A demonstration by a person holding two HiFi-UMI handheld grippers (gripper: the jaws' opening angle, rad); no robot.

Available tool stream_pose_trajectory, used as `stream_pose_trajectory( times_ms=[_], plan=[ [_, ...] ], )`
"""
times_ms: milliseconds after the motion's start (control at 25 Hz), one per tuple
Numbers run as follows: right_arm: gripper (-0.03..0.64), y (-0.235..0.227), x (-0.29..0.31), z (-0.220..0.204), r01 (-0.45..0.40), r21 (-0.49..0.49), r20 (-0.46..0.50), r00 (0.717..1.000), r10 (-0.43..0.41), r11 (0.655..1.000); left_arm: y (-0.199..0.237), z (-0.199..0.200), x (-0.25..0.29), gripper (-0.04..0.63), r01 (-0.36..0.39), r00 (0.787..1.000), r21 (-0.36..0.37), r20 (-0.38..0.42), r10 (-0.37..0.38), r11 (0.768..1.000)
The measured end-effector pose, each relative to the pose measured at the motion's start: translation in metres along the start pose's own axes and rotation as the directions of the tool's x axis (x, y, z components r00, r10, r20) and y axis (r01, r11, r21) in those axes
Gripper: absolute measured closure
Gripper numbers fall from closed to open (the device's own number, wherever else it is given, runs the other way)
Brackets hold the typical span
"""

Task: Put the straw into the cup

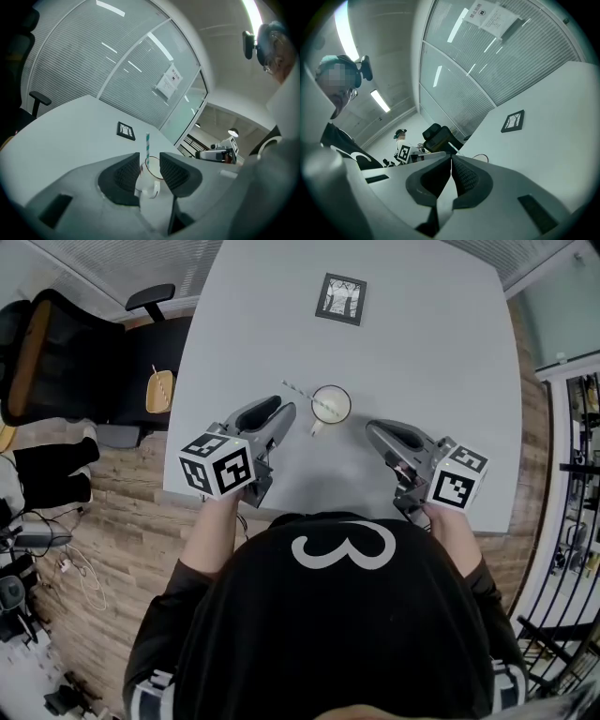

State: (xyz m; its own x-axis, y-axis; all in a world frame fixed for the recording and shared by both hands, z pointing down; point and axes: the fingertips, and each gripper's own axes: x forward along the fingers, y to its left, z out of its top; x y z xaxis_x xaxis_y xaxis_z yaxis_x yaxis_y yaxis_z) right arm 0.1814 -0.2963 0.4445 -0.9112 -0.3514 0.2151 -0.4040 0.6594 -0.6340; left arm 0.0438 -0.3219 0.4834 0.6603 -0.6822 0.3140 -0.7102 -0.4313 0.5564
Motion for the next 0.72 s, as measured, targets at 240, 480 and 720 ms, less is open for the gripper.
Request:
stream_pose_trajectory(
  times_ms=[240, 480, 720],
  plan=[
    [0.601, 0.037, 0.004, 0.002, -0.032, -0.020, 0.041, 0.999, 0.033, 0.999, -0.019, 0.008, -0.034, 0.502, 0.017, 1.000, 0.024, 0.013, -0.018, 1.000],
    [0.601, 0.074, -0.008, 0.004, -0.040, -0.047, 0.099, 0.994, 0.045, 0.998, -0.063, 0.017, -0.064, 0.538, 0.091, 0.995, 0.078, 0.032, -0.093, 0.993],
    [0.601, 0.112, -0.018, -0.006, -0.035, -0.065, 0.158, 0.986, 0.044, 0.997, -0.113, 0.014, -0.098, 0.558, 0.204, 0.978, 0.155, 0.020, -0.209, 0.967]
  ],
)
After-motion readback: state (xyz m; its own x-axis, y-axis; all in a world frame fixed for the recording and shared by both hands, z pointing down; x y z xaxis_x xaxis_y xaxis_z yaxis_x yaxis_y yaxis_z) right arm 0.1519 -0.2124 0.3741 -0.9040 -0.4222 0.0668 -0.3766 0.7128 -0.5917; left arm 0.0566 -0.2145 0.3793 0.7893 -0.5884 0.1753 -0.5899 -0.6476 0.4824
